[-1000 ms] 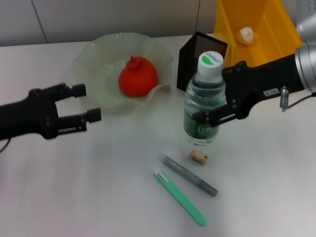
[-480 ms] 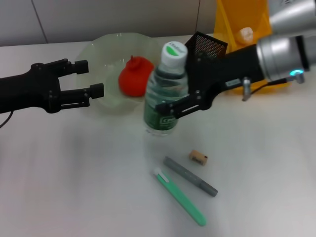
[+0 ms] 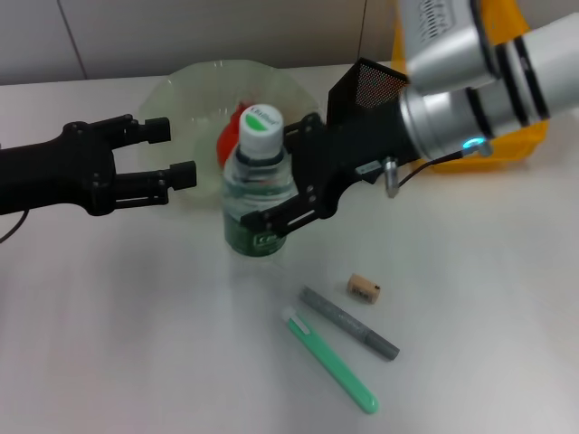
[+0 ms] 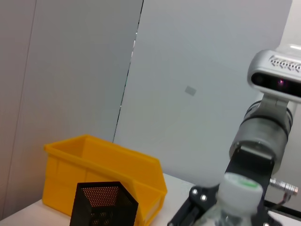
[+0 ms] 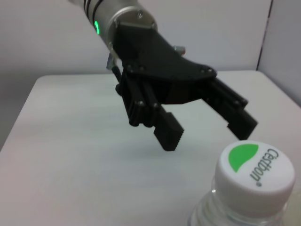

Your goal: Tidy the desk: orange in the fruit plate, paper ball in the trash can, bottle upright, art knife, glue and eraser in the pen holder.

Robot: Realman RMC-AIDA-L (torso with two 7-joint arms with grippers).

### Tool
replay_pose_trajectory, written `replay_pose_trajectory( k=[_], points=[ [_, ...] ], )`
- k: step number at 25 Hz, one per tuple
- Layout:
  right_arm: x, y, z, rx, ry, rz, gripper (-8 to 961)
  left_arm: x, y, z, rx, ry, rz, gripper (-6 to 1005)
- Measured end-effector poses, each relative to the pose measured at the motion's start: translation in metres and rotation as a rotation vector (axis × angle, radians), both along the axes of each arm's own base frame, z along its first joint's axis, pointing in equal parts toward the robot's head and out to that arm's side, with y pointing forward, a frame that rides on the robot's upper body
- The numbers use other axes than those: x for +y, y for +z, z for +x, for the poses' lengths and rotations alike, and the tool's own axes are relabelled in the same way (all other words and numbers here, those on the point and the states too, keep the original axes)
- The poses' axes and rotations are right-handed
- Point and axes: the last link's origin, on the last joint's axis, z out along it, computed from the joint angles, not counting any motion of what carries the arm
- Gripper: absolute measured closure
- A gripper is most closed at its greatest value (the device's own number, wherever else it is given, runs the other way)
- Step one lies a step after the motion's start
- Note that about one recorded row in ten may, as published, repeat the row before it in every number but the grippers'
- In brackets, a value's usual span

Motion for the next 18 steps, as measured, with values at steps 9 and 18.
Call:
replay_pose_trajectory(
  k=[9,18],
  points=[
    [0.002,-0.02,-0.005,-0.018,0.022,-0.012,165,-0.002,-0.01,0.008,-0.021,-0.02,-0.017,164],
    [0.003,-0.029,-0.008,-0.025,0.021,-0.018,165,-0.006,-0.016,0.012,-0.03,-0.05,-0.026,165]
  ],
)
